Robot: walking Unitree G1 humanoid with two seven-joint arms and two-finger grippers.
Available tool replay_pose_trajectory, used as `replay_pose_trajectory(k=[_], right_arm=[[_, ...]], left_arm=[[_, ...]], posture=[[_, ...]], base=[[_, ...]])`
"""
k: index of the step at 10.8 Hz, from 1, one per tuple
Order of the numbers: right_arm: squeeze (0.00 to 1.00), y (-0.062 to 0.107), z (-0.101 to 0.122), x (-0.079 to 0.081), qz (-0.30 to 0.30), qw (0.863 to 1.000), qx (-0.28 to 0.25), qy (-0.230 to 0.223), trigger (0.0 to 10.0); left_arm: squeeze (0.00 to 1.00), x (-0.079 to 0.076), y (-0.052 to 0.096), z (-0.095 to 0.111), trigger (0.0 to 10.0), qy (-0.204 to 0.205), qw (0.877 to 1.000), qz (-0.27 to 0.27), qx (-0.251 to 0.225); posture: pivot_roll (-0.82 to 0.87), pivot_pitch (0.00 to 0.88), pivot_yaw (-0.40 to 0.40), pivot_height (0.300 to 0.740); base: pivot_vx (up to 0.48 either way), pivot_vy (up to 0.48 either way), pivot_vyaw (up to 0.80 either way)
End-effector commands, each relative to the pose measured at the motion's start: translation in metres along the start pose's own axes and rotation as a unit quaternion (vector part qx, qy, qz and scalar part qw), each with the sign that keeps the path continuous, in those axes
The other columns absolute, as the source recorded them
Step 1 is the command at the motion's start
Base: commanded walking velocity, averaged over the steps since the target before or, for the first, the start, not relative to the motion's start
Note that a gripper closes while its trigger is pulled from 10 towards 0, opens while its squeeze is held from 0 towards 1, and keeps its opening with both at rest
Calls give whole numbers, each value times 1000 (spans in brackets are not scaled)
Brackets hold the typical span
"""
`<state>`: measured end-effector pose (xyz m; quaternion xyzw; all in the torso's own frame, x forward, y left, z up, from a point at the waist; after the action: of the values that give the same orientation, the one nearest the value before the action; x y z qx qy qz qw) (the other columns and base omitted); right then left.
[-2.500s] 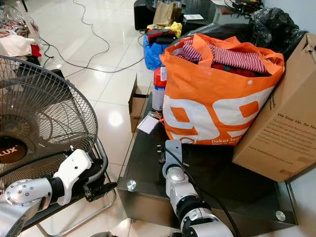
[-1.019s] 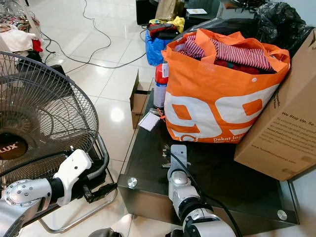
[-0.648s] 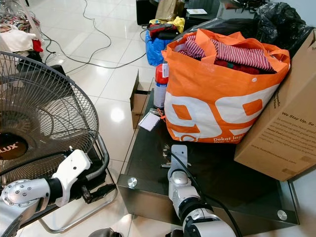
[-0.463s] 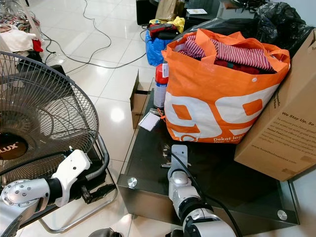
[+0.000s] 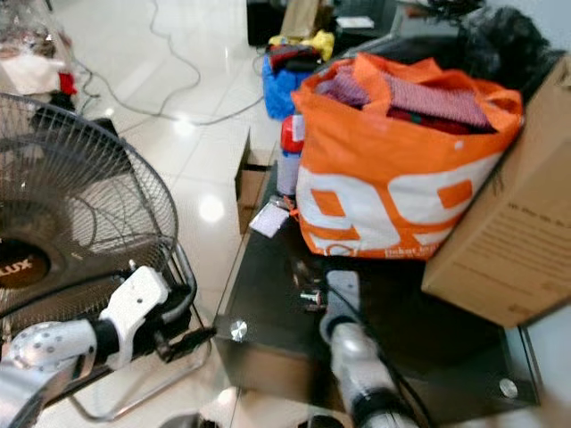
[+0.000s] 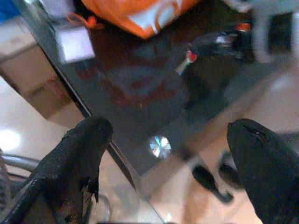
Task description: Hang keys on a hook
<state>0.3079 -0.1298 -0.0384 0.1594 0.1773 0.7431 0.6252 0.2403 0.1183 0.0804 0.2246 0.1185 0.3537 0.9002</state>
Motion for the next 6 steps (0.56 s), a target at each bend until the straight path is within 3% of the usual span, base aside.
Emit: replay_pose_trajectory(k=[1, 3, 4, 6], right_arm=[[0, 4, 21, 3, 31, 999, -41, -4, 0], [0, 33, 51, -6, 60, 992, -111, -20, 0], [0, 51, 72, -12, 60, 987, -146, -25, 0], [0, 50, 66, -20, 15, 994, -105, 36, 392]], left_arm=[[0, 5, -1, 2, 10000, -3, 1000, 13, -8], [0, 14, -4, 15, 10000, 16, 997, 41, -56], [0, 27, -10, 28, 10000, 21, 992, 81, -94], [0, 34, -18, 35, 10000, 19, 988, 107, -110]], posture=[[49, 0, -27, 740], [27, 0, -25, 740], [5, 0, -18, 740], [-3, 0, -10, 740]], base=[[0, 0, 0], [0, 0, 0], [0, 0, 0], [0, 0, 0]])
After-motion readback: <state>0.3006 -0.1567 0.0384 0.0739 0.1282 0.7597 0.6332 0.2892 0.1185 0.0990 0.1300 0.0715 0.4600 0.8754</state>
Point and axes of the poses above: a point about 5 cm out from each wrist's last joint towards the gripper, its own y axis pointing back from the gripper into the wrist, its own z axis along the axis of the wrist's last joint, x = y × z, the point moved 6 cm from there along -y, pointing out of the wrist towards the gripper, and after that the axes turned 8 degrees about y, right-handed, at the moved point
